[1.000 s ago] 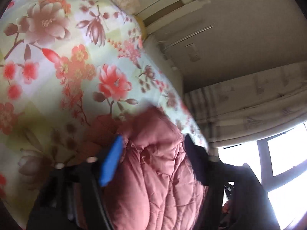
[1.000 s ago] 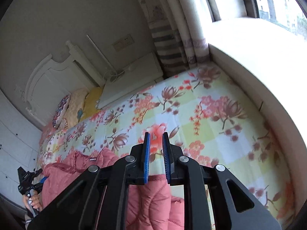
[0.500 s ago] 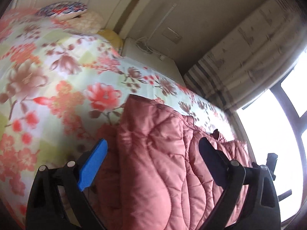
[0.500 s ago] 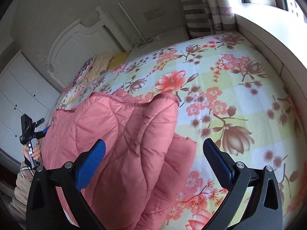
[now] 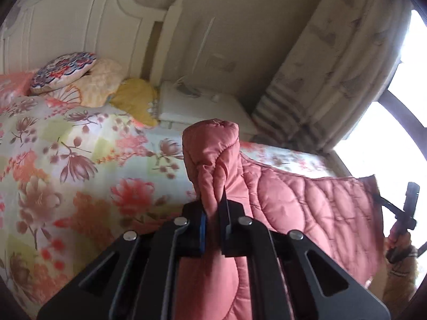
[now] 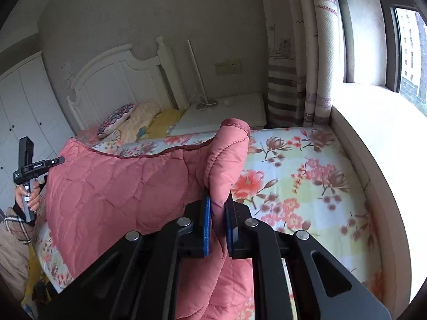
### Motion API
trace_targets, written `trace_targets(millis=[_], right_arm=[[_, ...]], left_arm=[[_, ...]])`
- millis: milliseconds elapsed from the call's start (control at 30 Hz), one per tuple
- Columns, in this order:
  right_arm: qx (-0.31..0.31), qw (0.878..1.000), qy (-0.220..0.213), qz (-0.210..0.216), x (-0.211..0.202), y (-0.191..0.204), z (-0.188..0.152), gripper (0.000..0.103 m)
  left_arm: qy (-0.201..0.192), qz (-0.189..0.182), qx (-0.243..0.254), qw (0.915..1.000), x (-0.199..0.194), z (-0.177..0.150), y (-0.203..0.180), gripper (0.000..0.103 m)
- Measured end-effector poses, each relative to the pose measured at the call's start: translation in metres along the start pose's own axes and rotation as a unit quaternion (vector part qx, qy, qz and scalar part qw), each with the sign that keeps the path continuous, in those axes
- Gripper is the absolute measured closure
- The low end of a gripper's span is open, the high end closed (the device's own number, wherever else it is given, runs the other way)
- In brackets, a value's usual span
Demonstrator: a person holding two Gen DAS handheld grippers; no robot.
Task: Fold large clothes
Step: 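Lower the jacket onto the floral sheet and open both grippers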
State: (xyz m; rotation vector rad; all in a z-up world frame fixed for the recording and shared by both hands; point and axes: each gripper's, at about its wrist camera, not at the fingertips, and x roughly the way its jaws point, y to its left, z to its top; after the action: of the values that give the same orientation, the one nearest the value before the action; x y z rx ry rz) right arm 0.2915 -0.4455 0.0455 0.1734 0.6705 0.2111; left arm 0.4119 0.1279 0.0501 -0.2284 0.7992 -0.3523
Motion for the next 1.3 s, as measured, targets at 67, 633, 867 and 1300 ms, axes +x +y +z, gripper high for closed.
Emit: trace_targets(millis=[67,633,867,1300], right_arm=[[0.012,0.999,0.032,-0.031,0.039,-0.011,0.002,0.091],[0.152,0.986,0.047,0.058,0.017,-0.061,-0.078,0.004],[0.114,0.983,0.082,0.120,-0.017,-0.018,-0.154,0.006],[0.056,0.998,0.033,-0.019,-0.032,-0.034,-0.128,0.029]], left_arm=[[0.029,0.036,-0.011,0.9989,0.042,0.002,0.007,0.094],[0.052,0.040,-0.027,0.9975,0.050,-0.039,0.067,0.004],[0.051,0.018,-0.036,0.9979,0.060,-0.070,0.072,0.003],[0.050,0.159,-0.013,0.9858,0.012,-0.111,0.015,0.010]])
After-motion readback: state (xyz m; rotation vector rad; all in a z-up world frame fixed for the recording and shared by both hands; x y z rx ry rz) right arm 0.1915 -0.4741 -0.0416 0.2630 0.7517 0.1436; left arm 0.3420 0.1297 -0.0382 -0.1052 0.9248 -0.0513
